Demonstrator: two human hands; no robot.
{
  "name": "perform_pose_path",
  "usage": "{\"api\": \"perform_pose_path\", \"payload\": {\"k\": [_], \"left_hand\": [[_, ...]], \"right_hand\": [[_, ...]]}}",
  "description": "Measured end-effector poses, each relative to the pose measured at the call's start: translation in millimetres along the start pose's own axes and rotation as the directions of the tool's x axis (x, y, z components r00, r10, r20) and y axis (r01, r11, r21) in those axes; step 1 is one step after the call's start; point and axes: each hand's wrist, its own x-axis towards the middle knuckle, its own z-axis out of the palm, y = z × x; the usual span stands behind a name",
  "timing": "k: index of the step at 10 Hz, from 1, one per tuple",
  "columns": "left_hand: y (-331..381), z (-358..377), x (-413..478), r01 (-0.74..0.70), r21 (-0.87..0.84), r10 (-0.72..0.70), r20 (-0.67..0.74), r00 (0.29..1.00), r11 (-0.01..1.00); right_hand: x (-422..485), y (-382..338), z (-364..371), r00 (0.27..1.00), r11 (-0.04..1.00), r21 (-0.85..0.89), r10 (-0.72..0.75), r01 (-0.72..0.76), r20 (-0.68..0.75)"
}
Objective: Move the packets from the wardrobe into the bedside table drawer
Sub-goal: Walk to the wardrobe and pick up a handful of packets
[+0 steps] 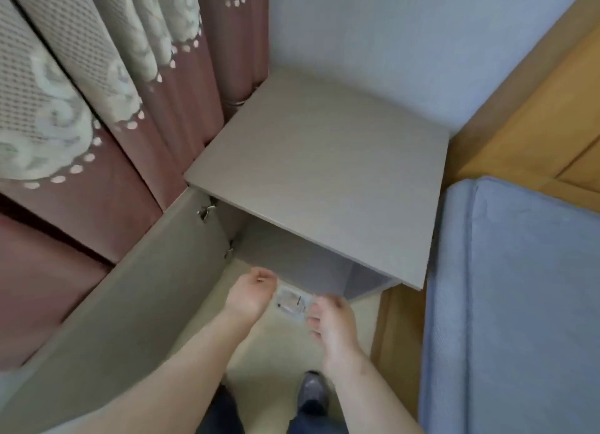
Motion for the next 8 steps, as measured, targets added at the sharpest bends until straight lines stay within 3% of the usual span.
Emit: {"api": "perform_pose_path", "payload": {"k": [1,2,3,4,5,6,7,8], "left_hand": [[-43.2,28.9,79.0,-0.023,0.119,0.021,0.016,1.0,0.993],[-96.7,56.0,153.3,-0.047,0.311,0.032,0.053,0.998,0.949],[-150.0,77.5,224.3,-0.149,0.584,0.066,0.16,0.985,0.798],[-185.9,101.7,286.4,-0.19,0.687,0.029,0.238,0.971,0.701],[-217.4,121.3,345.4,-0.267,0.759,0.051,0.295,0.954,0.593],[-242.4,126.9,373.0,-0.347,0.753,0.125,0.337,0.933,0.559],[-261.7,125.1,392.5,-0.344,0.75,0.122,0.336,0.934,0.565],[-272.2,121.0,392.5,-0.341,0.754,0.112,0.339,0.934,0.562]], "right_hand": [[96.2,39.0,14.2,0.999,0.986,-0.164,-0.033,0.032,-0.008],[181.0,82.7,23.4,0.99,0.901,-0.412,-0.14,0.132,0.01],[259.2,123.7,30.2,0.954,0.698,-0.654,-0.26,0.292,0.148],[331.0,162.0,39.2,0.938,0.343,-0.878,-0.214,0.334,0.273],[389.2,195.1,43.8,0.919,0.121,-0.917,-0.161,0.38,0.359],[425.7,217.7,52.0,0.885,-0.042,-0.904,-0.188,0.426,0.426],[442.3,222.0,62.5,0.861,-0.164,-0.875,-0.17,0.455,0.48],[436.8,231.5,61.4,0.882,-0.223,-0.876,-0.109,0.428,0.458]]}}
